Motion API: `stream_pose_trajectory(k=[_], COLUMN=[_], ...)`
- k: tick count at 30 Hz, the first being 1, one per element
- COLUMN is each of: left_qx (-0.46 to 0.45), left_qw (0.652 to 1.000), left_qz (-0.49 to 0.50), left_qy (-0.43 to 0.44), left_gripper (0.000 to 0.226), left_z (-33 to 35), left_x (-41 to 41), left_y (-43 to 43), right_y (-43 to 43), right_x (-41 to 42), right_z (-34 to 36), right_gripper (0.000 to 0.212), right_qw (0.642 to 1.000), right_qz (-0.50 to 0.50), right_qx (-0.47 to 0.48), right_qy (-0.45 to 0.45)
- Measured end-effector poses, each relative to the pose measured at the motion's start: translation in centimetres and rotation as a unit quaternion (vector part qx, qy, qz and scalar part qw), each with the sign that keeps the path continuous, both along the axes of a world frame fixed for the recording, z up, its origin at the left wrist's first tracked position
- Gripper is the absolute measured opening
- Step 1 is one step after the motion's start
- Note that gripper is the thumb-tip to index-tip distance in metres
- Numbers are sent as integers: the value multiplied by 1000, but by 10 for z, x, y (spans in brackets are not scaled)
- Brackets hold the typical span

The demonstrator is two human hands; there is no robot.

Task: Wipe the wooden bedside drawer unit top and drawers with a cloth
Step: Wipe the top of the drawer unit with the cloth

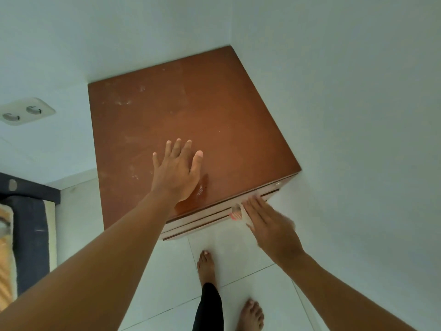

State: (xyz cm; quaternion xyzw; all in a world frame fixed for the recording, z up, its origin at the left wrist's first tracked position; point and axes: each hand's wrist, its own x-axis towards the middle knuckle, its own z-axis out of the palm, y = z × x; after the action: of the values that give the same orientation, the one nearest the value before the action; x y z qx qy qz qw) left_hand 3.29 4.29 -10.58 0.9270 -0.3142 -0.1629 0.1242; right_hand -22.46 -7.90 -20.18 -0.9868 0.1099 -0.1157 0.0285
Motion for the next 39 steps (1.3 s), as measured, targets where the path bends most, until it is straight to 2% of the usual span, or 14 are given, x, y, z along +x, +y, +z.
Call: stream_pose_trajectory(k=[3,6,11,16,22,28,31,35,39], left_qx=[6,16,21,31,50,65,87,103,103], left_qw=[1000,1000,1000,999,998,997,995,993,994], left_qz=[-7,-10,-14,-19,-19,-18,-13,-13,-13], left_qy=[-1,5,0,-16,-27,-37,-46,-55,-37], left_gripper=[67,67,67,66,66,65,62,63,67], left_z=[-2,0,13,26,23,1,-13,-29,-32], left_x=[1,9,47,114,211,298,323,330,324], left_y=[3,1,-15,-35,-50,-61,-67,-65,-62], right_y=[4,0,-31,-62,-91,-105,-107,-98,-93], right_x=[-35,-21,91,234,382,481,509,512,511], right_z=[1,22,71,122,143,116,88,51,43], right_gripper=[46,47,45,46,45,43,43,60,58], right_qw=[999,997,981,970,979,981,977,981,982], right_qz=[-19,-7,-27,-84,-43,-15,-1,21,-6], right_qx=[26,79,161,221,198,192,213,149,132], right_qy=[8,-25,-106,-46,-19,4,17,126,133])
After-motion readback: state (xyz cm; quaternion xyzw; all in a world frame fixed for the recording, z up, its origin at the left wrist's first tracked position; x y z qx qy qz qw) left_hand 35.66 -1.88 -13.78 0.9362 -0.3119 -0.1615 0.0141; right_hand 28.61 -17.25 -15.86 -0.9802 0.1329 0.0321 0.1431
